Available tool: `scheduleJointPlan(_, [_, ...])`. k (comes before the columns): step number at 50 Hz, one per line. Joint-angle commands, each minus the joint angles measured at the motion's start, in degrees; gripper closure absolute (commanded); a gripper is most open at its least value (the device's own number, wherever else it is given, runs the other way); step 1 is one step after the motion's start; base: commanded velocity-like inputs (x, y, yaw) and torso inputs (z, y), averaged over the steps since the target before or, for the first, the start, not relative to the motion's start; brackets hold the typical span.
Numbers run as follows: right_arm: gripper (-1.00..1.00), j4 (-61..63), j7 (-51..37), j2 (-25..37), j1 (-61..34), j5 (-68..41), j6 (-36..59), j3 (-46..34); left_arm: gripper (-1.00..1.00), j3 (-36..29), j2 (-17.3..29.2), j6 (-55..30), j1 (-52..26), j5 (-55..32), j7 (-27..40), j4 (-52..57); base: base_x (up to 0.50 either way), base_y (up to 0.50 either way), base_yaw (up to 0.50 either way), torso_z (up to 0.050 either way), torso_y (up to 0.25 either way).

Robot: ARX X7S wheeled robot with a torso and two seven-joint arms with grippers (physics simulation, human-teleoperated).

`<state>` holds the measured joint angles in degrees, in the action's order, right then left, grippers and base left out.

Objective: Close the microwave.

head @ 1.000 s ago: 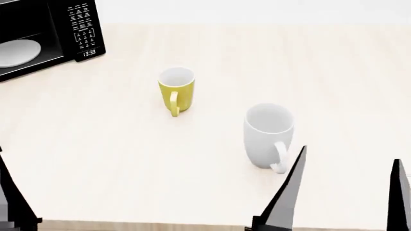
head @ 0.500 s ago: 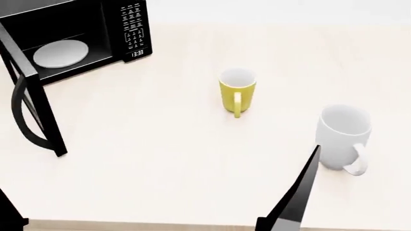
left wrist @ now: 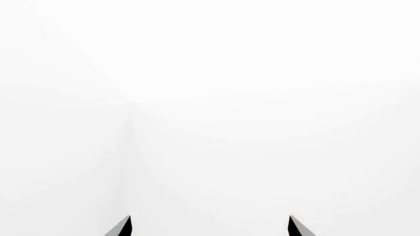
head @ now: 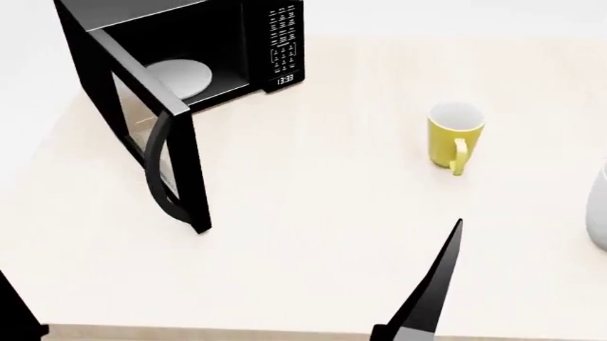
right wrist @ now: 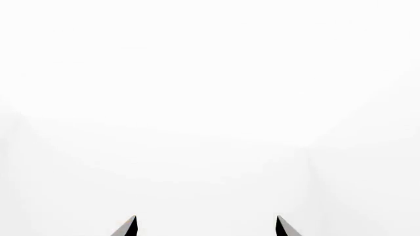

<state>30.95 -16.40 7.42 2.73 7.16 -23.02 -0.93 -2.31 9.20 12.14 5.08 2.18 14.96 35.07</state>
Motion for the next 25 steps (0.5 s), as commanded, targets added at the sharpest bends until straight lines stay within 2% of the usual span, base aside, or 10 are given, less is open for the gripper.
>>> scheduleJointPlan(1, [-1.0,-0.3,-0.9,0.7,0.1,0.2,-0.2,-0.6,-1.0,-0.6,0.6,0.3,0.1,-0.1,0.6,-0.2,0.0,0.5,0.0,0.0,0.0])
scheduleJointPlan(15, [-1.0,-0.2,-1.6,1.4,0.2,-0.3,0.3,-1.2,-1.0,-1.2,1.2,0.2,0.3,-0.1,1.3,-0.2,0.0,0.5,0.0,0.0,0.0])
scheduleJointPlan(17, [-1.0,0.0,-1.4,1.3,0.0,0.8,2.8,-1.5,-1.0,-1.4,1.3,0.3,0.3,-0.1,1.3,-0.3,0.0,0.5,0.0,0.0,0.0])
scheduleJointPlan(18, [-1.0,1.3,-0.4,0.9,-0.4,-4.6,9.5,-1.6,-1.0,-1.4,1.3,0.3,0.3,-0.1,1.4,-0.4,0.0,0.0,0.0,0.0,0.0])
scheduleJointPlan(19, [-1.0,1.5,-0.1,1.0,-0.9,-5.8,11.7,-1.6,-1.0,-1.5,1.4,0.3,0.3,-0.1,1.4,-0.5,0.0,0.0,0.0,0.0,0.0])
scheduleJointPlan(20, [-1.0,0.6,1.0,1.7,-1.0,-7.2,9.3,-2.2,-1.0,-1.6,1.4,0.4,0.3,-0.1,1.4,-0.6,0.0,0.0,0.0,0.0,0.0])
scheduleJointPlan(25, [-1.0,2.7,1.5,2.3,-1.0,-6.1,11.5,-3.4,-1.0,-2.0,1.6,0.5,0.3,-0.1,1.5,-0.7,0.04,0.0,0.0,0.0,0.0])
